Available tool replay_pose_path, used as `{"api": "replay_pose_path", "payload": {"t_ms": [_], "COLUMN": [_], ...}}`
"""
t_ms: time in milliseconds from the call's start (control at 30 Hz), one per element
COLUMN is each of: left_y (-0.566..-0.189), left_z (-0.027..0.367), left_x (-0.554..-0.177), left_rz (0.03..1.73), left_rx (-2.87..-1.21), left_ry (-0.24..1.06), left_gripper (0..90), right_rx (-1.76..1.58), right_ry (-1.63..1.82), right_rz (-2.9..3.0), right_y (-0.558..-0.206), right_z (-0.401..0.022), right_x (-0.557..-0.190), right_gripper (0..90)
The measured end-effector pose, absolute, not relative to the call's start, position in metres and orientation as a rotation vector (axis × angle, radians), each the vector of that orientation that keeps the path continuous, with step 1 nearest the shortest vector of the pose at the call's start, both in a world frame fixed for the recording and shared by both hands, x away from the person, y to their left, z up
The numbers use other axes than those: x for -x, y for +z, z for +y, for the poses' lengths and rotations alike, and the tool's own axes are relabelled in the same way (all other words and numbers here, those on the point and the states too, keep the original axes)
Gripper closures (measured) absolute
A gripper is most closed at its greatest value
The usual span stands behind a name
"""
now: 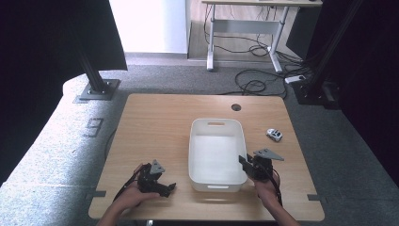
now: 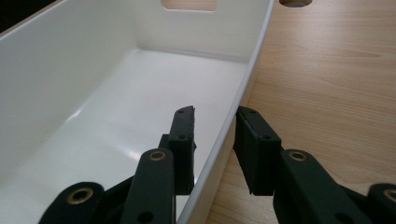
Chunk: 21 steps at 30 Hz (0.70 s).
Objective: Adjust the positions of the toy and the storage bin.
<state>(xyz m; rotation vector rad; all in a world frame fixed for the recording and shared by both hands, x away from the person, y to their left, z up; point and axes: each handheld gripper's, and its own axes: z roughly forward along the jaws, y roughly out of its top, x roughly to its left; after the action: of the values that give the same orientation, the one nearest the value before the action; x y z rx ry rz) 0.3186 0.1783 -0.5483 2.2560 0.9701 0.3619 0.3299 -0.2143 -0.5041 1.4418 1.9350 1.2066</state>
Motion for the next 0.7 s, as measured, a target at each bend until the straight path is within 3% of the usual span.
{"api": "replay_pose_path", "payload": {"t_ms": [700], "left_y": [-0.548], "left_z": [0.178], "left_x": [-0.319], "left_rz": [0.971], "left_rx": [-2.256], "left_ry": [0.362], "left_gripper": [0.0], "right_rx": [-1.442], "right_ry": [1.232], "right_rz": [1.934], "right_y": [-0.505], "right_z": [-0.201], "right_x": [-0.332], "right_gripper": [67.6]}}
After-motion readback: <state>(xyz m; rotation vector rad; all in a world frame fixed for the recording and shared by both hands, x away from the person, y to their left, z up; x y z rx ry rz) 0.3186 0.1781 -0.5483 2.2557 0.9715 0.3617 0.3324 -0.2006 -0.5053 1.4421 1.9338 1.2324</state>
